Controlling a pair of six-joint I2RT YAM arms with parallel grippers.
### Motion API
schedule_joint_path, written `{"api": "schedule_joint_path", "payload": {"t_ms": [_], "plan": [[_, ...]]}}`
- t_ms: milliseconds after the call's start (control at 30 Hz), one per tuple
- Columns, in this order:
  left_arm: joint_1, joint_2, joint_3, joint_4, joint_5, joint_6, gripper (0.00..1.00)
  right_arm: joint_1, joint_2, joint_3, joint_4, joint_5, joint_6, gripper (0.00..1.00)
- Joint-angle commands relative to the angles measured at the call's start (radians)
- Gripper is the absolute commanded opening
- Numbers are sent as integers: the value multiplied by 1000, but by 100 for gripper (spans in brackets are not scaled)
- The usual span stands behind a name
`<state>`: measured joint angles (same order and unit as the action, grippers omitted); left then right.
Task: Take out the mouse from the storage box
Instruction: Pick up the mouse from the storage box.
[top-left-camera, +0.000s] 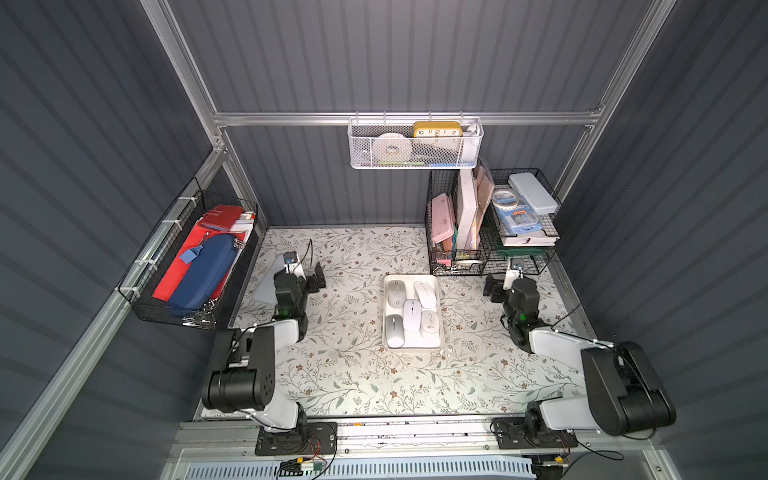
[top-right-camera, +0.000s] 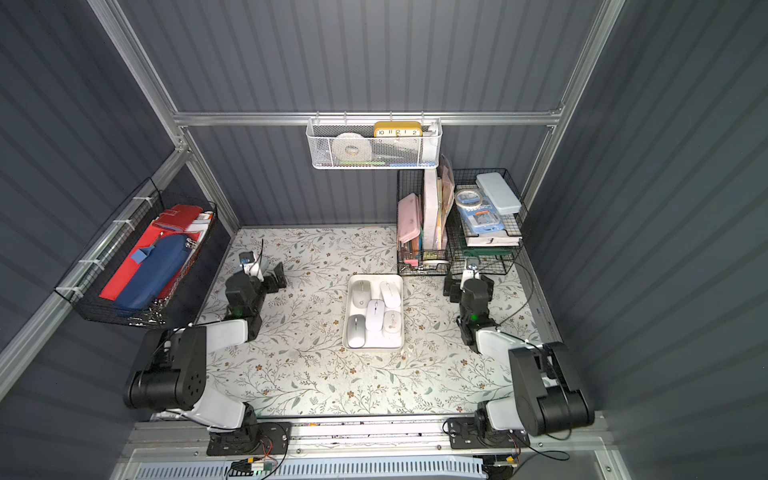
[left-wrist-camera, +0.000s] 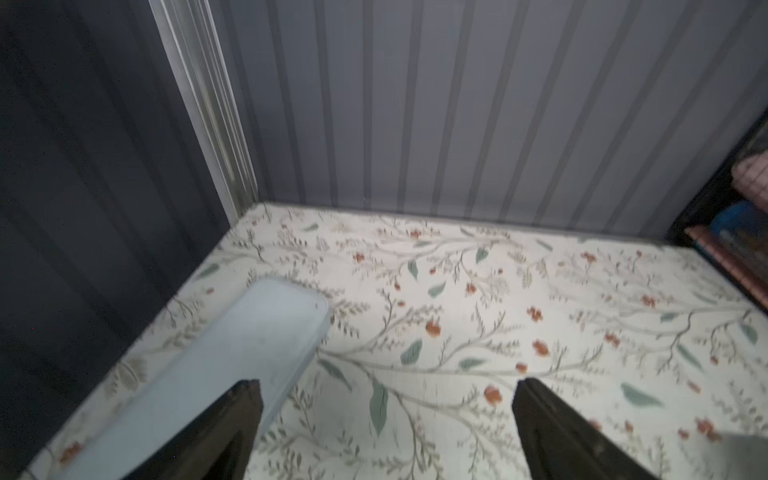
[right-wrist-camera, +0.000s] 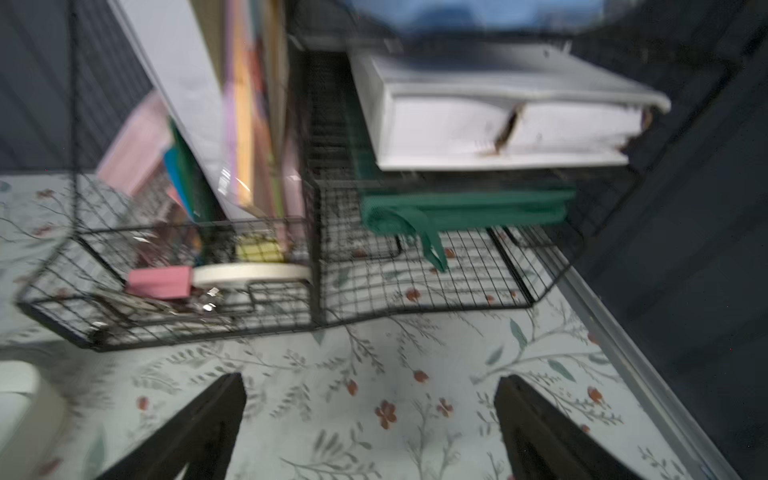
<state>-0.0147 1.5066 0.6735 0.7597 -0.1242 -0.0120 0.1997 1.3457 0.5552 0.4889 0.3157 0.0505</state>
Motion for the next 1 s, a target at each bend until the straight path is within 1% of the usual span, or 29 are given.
{"api": "schedule_joint_path", "payload": {"t_ms": [0, 33, 67, 100, 133, 167, 200, 233, 267, 300, 333, 367, 400, 433, 467, 500, 533, 567, 600, 633, 667, 700, 767, 833, 900, 967], "plan": [[-54, -184, 221, -338, -117, 11, 99, 70, -98, 223, -473, 9, 221, 99], [-59, -220, 282, -389, -99, -7, 99, 70, -93, 264, -546, 28, 389, 99], [-59, -245, 341, -455, -65, -65, 99, 68, -78, 286, -600, 79, 563, 99], [-59, -264, 412, -565, -63, -187, 99, 32, -65, 305, -653, -47, 620, 99], [-53, -273, 471, -684, -74, -281, 99, -3, -53, 300, -637, -213, 612, 99], [-44, -277, 494, -731, -75, -364, 99, -26, -45, 278, -602, -275, 643, 99], [-26, -277, 497, -742, 33, -378, 99, -49, -34, 242, -522, -377, 644, 92], [-12, -264, 506, -742, 149, -352, 99, -56, -26, 211, -453, -497, 606, 77], [-11, -245, 531, -786, 199, -335, 88, -52, -21, 214, -462, -540, 594, 67], [-11, -219, 559, -833, 214, -323, 69, -32, -14, 243, -523, -545, 595, 53], [-11, -198, 586, -883, 213, -327, 62, 1, -3, 295, -618, -521, 566, 40], [-11, -186, 599, -919, 212, -334, 62, 50, 11, 355, -721, -473, 526, 38], [-11, -174, 618, -937, 185, -329, 56, 119, 33, 436, -835, -394, 477, 37], [-11, -161, 640, -981, 155, -336, 49, 190, 64, 511, -951, -317, 442, 38], [-11, -148, 661, -1031, 118, -357, 38, 242, 98, 589, -1045, -284, 412, 41], [-11, -135, 678, -1096, 76, -396, 28, 287, 148, 673, -1140, -271, 387, 49], [-11, -122, 690, -1143, 77, -405, 27, 316, 206, 754, -1220, -304, 365, 56], [-11, -102, 707, -1188, 73, -406, 30, 329, 259, 819, -1287, -358, 357, 59], [-11, -72, 727, -1245, 38, -429, 31, 336, 319, 898, -1357, -414, 359, 61], [-13, -44, 747, -1306, 23, -489, 32, 344, 361, 934, -1355, -466, 360, 64], [-11, -26, 769, -1337, 11, -513, 37, 354, 389, 952, -1335, -478, 365, 66], [-11, -11, 771, -1360, -6, -561, 39, 364, 421, 977, -1317, -476, 374, 66], [-11, 7, 765, -1386, 20, -625, 37, 380, 502, 1046, -1310, -473, 389, 67], [-14, 7, 706, -1383, 63, -685, 37, 399, 614, 1184, -1386, -459, 383, 67], [-19, -6, 653, -1358, 105, -695, 38, 426, 705, 1293, -1448, -441, 375, 69], [-25, -31, 597, -1321, 108, -701, 39, 458, 754, 1325, -1424, -415, 380, 70]]}}
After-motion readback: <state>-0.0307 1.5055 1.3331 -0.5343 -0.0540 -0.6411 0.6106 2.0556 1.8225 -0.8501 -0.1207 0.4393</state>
